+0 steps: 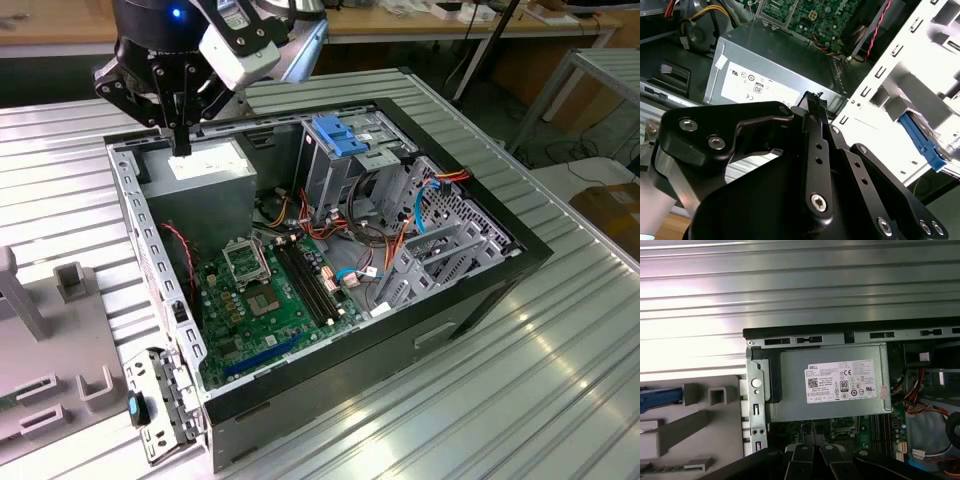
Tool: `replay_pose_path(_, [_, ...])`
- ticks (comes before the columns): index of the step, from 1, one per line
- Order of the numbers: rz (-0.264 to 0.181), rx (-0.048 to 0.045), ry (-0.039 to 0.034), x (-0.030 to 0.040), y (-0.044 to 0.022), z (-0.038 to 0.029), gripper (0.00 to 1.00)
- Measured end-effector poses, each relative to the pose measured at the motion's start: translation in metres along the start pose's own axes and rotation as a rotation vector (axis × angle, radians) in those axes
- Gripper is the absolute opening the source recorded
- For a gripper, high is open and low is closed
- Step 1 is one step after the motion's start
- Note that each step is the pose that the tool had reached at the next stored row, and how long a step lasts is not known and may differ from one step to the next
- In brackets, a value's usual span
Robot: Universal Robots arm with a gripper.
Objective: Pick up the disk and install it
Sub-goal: 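Reach for the disk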
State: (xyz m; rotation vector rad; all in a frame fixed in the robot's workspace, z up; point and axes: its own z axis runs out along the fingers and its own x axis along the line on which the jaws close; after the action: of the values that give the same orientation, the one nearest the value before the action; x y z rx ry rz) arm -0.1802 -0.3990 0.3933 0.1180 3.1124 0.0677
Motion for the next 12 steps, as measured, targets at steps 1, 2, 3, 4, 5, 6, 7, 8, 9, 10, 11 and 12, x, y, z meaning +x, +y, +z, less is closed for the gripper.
replay_pose_path(1, [0.0, 0.0001, 0.0, 0.0025, -0.0002, -0.0001, 0.11])
replay_pose_path(2, [0.0, 0.0, 0.0, 0.0036, -0.0003, -0.0001, 0.11])
replay_pose_path(3, [0.0, 0.0, 0.0, 0.005, -0.0004, -0.0002, 0.11])
replay_pose_path(4, [0.0, 0.0, 0.0, 0.0079, -0.0006, -0.0002, 0.11])
replay_pose_path(5, [0.0, 0.0, 0.0, 0.0093, -0.0007, -0.0002, 0.11])
replay_pose_path(6, [0.0, -0.0001, 0.0, 0.0111, -0.0008, -0.0003, 0.11])
replay_pose_path(7, [0.0, 0.0001, 0.0, 0.0134, -0.0007, -0.0004, 0.11])
replay_pose_path(8, [0.0, 0.0, 0.0, 0.0162, -0.0003, -0.0004, 0.11])
replay_pose_path(9, [0.0, 0.0, 0.0, 0.0194, 0.0005, -0.0004, 0.11])
replay_pose_path(10, [0.0, 0.0001, 0.0001, 0.0217, 0.0014, -0.0005, 0.11])
replay_pose_path(11, [0.0, 0.0, 0.0, 0.0238, 0.0023, -0.0005, 0.11])
replay_pose_path(12, [0.0, 0.0001, 0.0001, 0.025, 0.0031, -0.0005, 0.11])
